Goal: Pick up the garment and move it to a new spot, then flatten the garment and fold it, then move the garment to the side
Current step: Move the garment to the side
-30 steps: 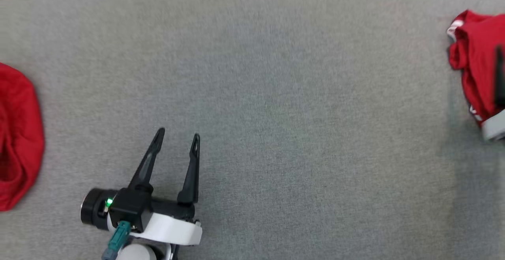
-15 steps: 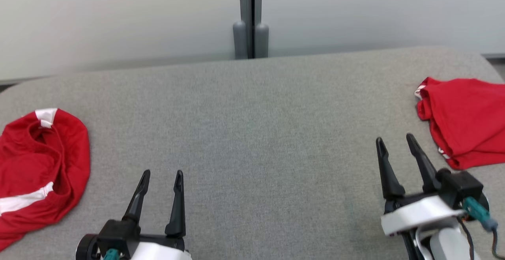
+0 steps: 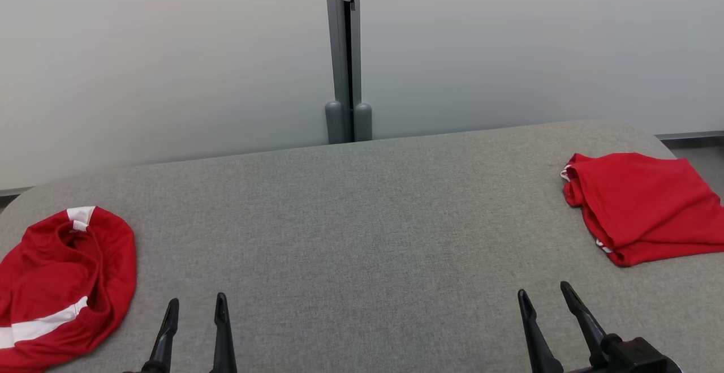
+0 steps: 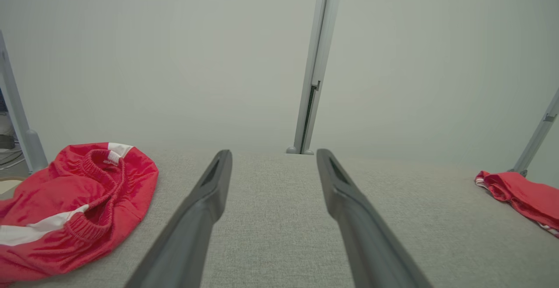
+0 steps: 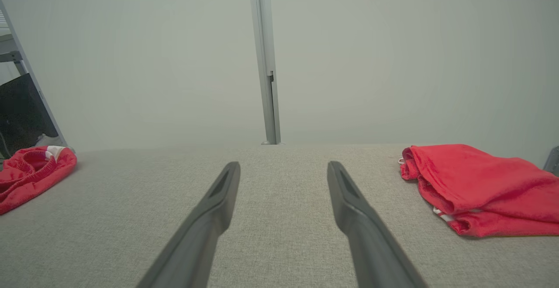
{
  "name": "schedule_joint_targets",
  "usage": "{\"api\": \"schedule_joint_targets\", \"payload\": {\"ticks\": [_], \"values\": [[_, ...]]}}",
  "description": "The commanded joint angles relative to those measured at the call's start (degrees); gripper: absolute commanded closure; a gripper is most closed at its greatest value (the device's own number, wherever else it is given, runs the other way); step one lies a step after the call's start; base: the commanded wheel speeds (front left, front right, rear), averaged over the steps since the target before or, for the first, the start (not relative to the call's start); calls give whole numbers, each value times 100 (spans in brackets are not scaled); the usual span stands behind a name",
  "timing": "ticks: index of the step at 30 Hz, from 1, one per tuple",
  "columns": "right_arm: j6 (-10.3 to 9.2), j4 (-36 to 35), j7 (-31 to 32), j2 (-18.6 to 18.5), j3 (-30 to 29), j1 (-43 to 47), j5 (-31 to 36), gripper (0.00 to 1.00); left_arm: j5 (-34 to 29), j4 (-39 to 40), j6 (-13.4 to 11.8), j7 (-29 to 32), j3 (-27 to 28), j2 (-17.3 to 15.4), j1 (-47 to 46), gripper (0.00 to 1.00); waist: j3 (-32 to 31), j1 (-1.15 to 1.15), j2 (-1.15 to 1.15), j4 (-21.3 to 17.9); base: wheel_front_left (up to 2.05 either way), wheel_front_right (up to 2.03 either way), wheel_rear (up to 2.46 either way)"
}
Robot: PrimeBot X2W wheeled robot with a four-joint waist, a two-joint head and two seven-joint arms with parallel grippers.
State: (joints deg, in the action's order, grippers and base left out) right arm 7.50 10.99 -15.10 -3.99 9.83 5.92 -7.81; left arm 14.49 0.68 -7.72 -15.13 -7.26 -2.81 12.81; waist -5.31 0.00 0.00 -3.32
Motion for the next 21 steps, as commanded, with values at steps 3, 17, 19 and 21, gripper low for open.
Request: {"api": "schedule_joint_targets", "payload": {"ticks": [3,17,19,21], "values": [[-2,46,-5,-84,98,48,-120,0,-110,-38,32,1,60,-19,84,0,-112,0,0,-56,0,0,0],[-2,167,-6,-105,239,31,-209,0,-289,-380,217,1,79,-19,-57,0,-234,0,0,-34,0,0,0],[-2,160,-6,-114,227,49,-217,0,-290,-404,226,1,51,-19,-42,0,-249,0,0,-19,0,0,0],[-2,159,-6,-122,210,90,-214,0,-277,-434,230,1,26,-19,-24,0,-267,0,0,3,0,0,0]]}}
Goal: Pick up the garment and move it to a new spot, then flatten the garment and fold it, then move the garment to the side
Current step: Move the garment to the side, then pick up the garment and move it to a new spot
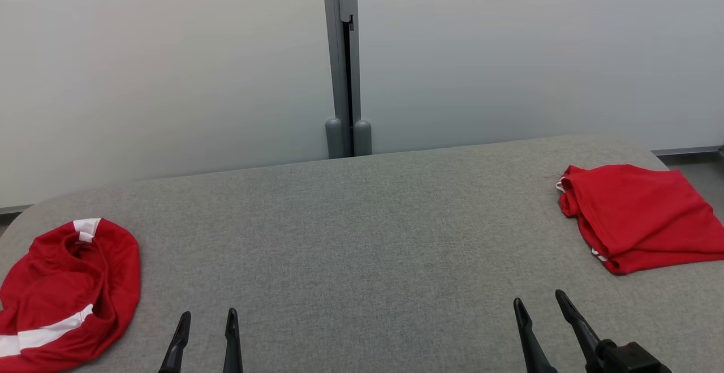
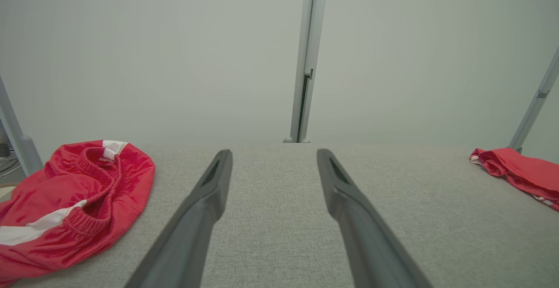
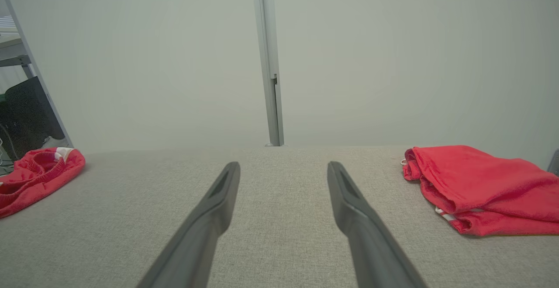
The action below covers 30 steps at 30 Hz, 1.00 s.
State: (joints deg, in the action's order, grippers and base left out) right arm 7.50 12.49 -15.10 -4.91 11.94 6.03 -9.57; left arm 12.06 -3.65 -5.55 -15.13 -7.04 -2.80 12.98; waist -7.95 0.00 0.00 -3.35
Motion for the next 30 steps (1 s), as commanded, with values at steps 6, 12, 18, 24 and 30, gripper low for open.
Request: {"api": "schedule_joint_targets", "payload": {"ticks": [6,12,18,24,30], "values": [[-2,46,-6,-44,26,59,-78,0,-10,-68,14,1,-18,-21,-31,0,-9,0,0,89,0,0,0],[-2,44,-6,-50,89,75,-138,0,-45,-94,10,1,-32,-20,-75,0,45,0,0,298,0,0,0],[-2,33,-6,-45,173,106,-217,0,-107,-104,29,1,-24,-20,-123,0,103,0,0,768,0,0,0],[-1,0,-6,34,191,101,-277,0,-195,-66,44,1,46,-20,-68,0,143,0,0,1435,0,0,0],[-1,21,-6,107,276,71,-330,0,-268,-68,112,1,154,-20,-25,0,181,0,0,2071,0,0,0]]}}
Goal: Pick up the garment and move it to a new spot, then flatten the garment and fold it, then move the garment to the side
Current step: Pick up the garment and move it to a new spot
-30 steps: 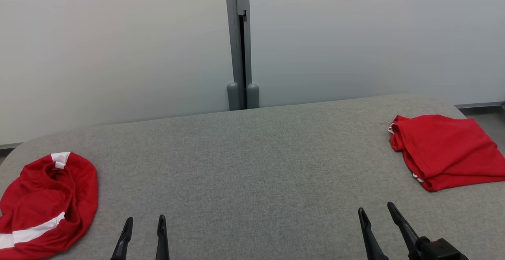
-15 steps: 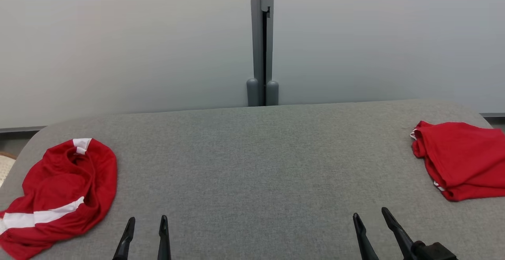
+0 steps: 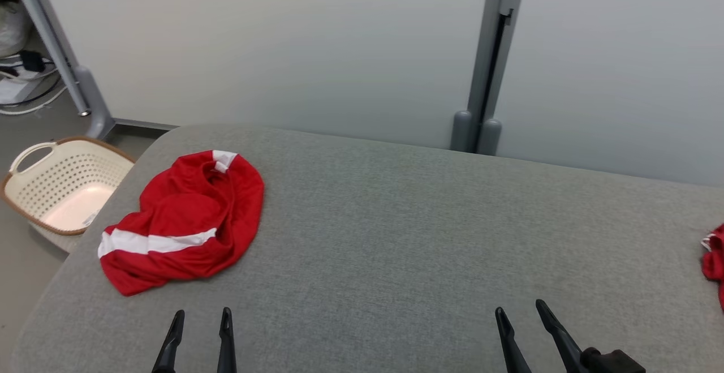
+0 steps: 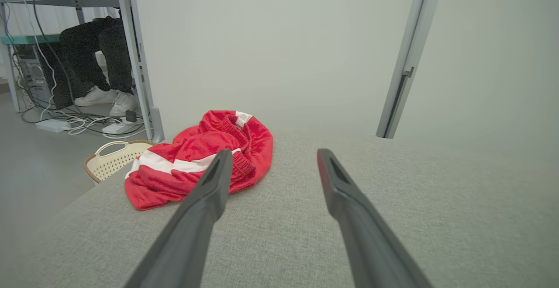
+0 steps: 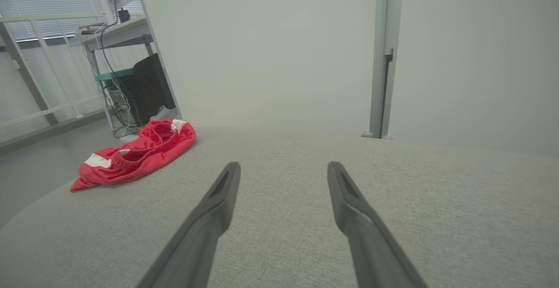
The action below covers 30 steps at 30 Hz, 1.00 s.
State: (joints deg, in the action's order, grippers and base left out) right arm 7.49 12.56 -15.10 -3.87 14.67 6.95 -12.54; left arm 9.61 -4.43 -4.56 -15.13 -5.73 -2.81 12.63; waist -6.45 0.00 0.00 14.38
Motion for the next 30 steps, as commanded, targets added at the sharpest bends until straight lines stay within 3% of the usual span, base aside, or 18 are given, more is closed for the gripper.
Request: {"api": "schedule_joint_targets", "payload": {"ticks": [1,12,17,21,25,30], "values": [[0,12,-6,8,-13,-11,-42,0,-39,11,25,1,31,-18,19,0,36,0,0,397,0,0,0],[0,51,-6,48,-69,5,-28,0,54,86,30,1,152,-18,33,0,116,0,0,964,0,0,0],[0,59,-5,31,-9,-66,-9,0,-62,41,246,1,322,-23,-465,0,263,0,0,982,0,0,0],[-1,66,-6,-101,2,-107,-6,0,-112,-227,552,2,563,-133,-1304,0,486,0,0,877,0,0,0],[-1,20,-6,-286,6,-257,63,0,-55,-983,824,96,579,-387,-2499,0,919,0,0,668,0,0,0],[-1,-71,-6,-647,-46,-601,125,0,247,-2104,1052,1232,407,-562,-4226,0,1634,0,0,417,0,0,0]]}}
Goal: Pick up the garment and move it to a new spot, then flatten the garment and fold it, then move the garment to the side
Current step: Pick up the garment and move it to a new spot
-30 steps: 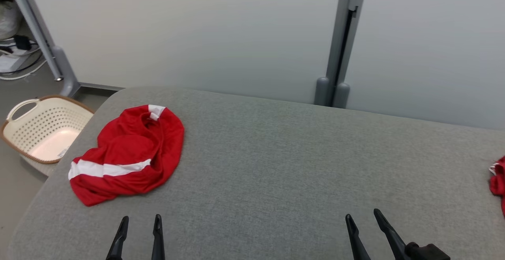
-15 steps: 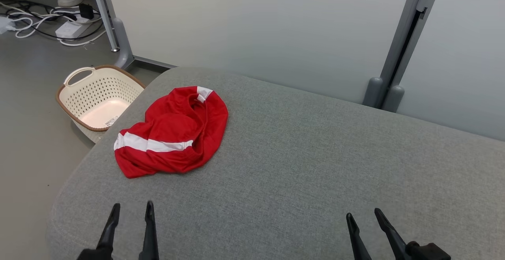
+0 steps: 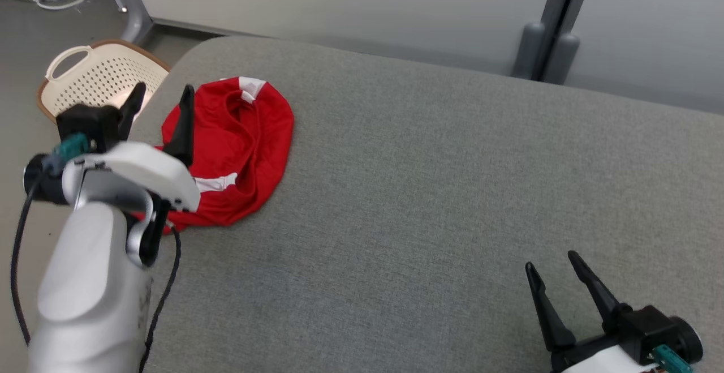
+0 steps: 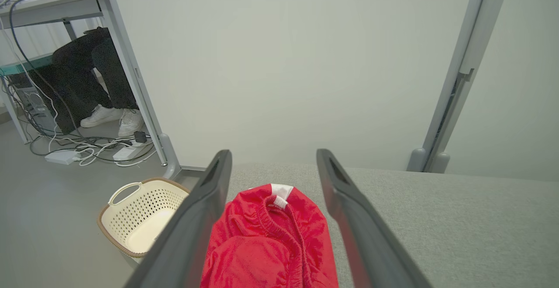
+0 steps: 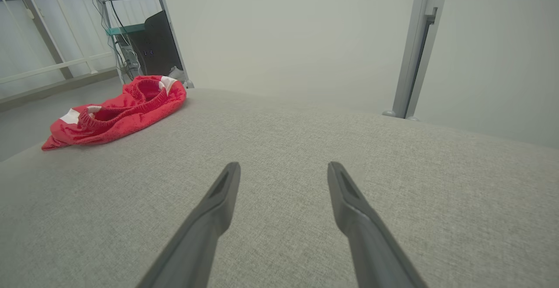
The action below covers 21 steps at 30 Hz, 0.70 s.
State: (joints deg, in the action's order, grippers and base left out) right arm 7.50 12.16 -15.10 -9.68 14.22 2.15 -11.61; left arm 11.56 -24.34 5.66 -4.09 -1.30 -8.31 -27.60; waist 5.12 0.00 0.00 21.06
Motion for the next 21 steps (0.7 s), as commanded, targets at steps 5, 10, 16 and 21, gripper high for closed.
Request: {"api": "schedule_joint_targets", "payload": {"ticks": [5,10,16,21], "values": [[-2,-189,-5,-391,-97,-574,107,0,468,-1278,54,1286,82,-10,-1683,0,1236,0,0,-545,0,0,0],[-2,-347,-6,-599,-137,-959,164,0,538,-2623,-275,1777,248,-280,-2782,0,1865,0,0,-951,0,0,0],[-2,-441,-6,-680,-188,-1016,184,0,545,-3545,-369,1855,296,-566,-3191,0,2124,0,0,-1213,0,0,0],[-2,-502,-4,-734,-265,-1019,222,0,481,-4189,-403,1973,203,-750,-3322,0,2326,0,0,-1319,0,0,0]]}}
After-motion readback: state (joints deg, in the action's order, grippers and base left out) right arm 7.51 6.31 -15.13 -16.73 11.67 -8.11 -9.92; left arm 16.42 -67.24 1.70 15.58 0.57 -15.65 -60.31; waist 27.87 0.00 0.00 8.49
